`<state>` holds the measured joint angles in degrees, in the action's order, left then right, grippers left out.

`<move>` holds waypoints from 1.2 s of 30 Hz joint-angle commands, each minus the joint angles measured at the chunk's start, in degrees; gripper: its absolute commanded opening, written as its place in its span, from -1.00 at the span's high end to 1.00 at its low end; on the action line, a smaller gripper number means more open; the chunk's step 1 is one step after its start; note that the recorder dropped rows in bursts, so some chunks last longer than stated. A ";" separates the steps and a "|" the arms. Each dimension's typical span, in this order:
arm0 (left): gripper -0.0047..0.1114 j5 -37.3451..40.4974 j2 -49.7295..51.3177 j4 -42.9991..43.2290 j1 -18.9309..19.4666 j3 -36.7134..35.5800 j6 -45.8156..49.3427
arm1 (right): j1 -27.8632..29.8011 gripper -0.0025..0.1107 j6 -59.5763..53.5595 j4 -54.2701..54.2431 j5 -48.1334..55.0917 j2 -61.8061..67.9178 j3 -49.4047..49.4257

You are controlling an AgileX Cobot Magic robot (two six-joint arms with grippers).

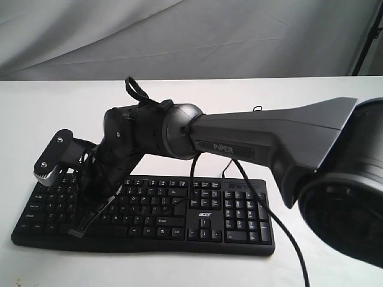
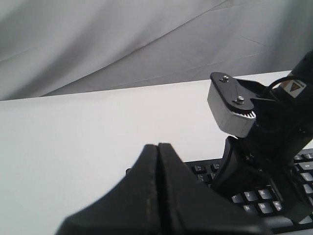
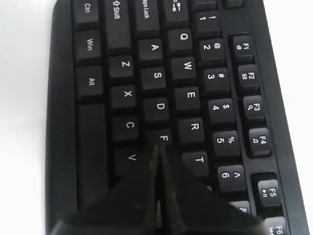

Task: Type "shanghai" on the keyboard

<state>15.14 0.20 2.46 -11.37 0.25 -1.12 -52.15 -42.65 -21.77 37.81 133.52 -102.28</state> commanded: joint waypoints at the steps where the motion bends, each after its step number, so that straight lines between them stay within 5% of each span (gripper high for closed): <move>1: 0.92 -0.27 -0.20 0.04 -0.23 -0.25 -0.16 | 0.12 0.96 0.93 1.55 -1.61 0.74 -0.40; 36: 0.92 -0.27 -0.20 0.04 -0.23 -0.25 -0.16 | 0.12 0.96 5.52 8.51 -0.22 -1.89 -0.51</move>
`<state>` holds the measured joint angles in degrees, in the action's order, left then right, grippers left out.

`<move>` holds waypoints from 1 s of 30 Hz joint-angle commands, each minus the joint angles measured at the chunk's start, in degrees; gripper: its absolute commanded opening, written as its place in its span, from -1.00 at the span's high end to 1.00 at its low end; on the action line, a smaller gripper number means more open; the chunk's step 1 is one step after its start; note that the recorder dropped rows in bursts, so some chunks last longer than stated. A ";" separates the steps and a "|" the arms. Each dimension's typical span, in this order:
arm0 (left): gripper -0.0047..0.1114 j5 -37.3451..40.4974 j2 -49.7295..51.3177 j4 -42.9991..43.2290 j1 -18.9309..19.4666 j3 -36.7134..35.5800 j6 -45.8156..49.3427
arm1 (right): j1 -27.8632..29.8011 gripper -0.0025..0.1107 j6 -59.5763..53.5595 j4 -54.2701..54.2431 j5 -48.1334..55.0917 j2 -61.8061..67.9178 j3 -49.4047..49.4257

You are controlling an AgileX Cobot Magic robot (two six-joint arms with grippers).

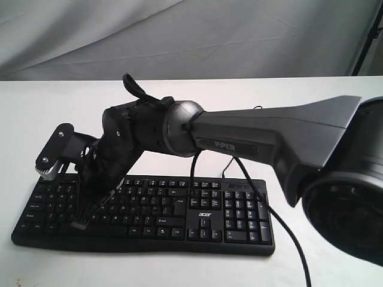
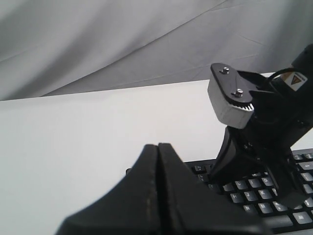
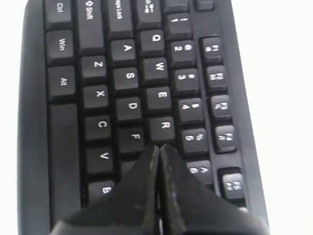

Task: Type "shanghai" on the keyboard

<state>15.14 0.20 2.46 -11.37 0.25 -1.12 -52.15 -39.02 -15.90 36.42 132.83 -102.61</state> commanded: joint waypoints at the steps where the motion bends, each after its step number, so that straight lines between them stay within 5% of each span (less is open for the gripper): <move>1: 0.92 -0.27 -0.20 0.04 -0.23 -0.25 -0.16 | 0.12 0.96 2.32 3.12 1.60 -1.21 -0.18; 30: 0.92 -0.27 -0.20 0.04 -0.23 -0.25 -0.16 | 0.30 0.96 0.54 0.12 0.99 -1.08 2.18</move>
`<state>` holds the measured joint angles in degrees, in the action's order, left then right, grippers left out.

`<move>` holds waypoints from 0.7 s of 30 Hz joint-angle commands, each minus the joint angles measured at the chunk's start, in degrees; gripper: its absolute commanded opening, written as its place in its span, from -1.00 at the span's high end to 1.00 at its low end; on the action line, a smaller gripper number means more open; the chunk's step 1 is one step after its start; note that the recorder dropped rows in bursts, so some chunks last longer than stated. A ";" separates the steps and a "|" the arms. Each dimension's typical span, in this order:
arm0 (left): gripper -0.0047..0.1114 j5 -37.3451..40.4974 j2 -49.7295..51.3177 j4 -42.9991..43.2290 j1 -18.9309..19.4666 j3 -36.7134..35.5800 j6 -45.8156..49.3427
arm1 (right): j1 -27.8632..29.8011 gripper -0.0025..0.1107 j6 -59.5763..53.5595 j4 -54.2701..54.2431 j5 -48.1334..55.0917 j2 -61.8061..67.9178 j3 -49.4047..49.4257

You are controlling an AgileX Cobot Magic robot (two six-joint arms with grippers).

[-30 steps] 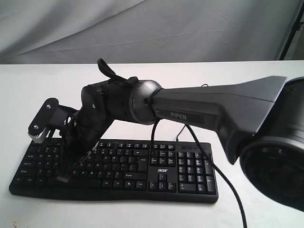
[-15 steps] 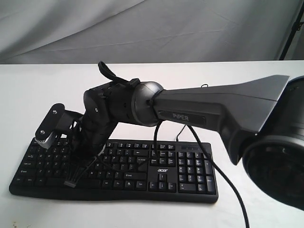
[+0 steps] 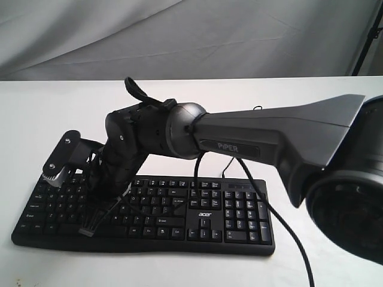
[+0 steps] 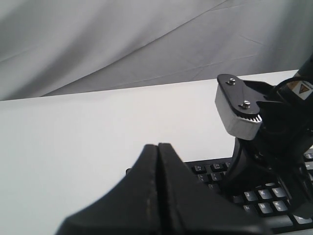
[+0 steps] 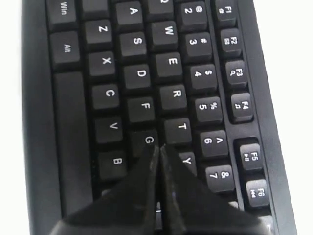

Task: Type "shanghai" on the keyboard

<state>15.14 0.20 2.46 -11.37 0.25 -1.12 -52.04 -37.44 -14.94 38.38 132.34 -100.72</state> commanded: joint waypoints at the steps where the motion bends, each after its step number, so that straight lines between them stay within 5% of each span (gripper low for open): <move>1: 0.92 -0.27 -0.20 0.04 -0.23 -0.25 -0.16 | 0.19 0.96 -1.04 -0.85 -0.97 -0.59 0.29; 21: 0.92 -0.27 -0.20 0.04 -0.23 -0.25 -0.16 | 0.19 0.96 -0.70 -0.77 -0.18 0.10 0.29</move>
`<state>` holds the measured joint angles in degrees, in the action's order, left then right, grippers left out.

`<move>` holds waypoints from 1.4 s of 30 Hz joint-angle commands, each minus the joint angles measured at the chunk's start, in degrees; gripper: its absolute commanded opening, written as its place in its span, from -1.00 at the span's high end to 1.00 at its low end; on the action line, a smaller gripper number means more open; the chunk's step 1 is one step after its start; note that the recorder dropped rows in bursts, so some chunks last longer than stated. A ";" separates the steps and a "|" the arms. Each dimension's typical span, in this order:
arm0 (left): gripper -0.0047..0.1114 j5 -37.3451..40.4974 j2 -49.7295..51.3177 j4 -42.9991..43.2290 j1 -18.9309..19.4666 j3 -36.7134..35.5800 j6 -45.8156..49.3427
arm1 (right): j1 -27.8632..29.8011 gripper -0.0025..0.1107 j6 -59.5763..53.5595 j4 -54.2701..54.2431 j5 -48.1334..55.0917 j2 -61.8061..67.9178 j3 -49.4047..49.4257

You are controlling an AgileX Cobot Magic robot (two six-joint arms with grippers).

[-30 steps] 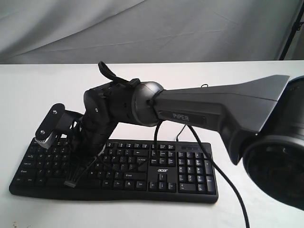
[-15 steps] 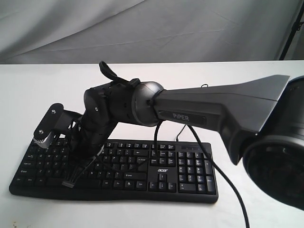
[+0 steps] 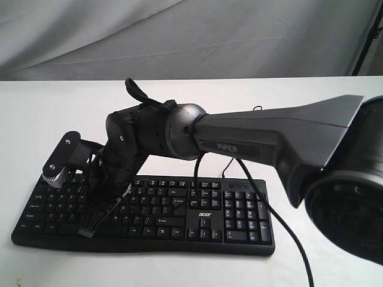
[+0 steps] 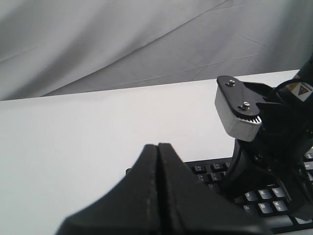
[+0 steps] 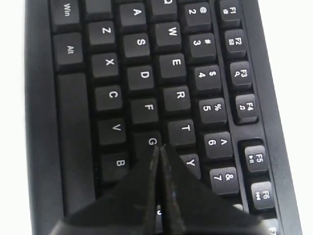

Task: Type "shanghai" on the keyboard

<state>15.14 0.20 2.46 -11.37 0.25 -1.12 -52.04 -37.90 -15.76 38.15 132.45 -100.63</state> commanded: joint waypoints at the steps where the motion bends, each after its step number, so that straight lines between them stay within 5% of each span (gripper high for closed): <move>1: 0.92 -0.27 -0.20 0.04 -0.23 -0.25 -0.16 | 0.19 0.96 -0.24 0.16 0.00 -0.01 0.21; 20: 0.92 -0.27 -0.20 0.04 -0.23 -0.25 -0.16 | 0.06 0.96 -0.24 0.66 -2.15 -0.87 -1.45; 34: 0.92 -0.27 -0.20 0.04 -0.23 -0.25 -0.16 | -3.33 0.96 1.11 -0.69 13.34 16.78 -35.40; 42: 0.92 -0.27 -0.20 0.04 -0.23 -0.25 -0.16 | -3.37 0.96 1.11 -1.39 15.48 20.39 -40.44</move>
<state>15.14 0.20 2.46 -11.37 0.25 -1.12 -55.36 -37.12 -16.59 53.05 152.78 -140.33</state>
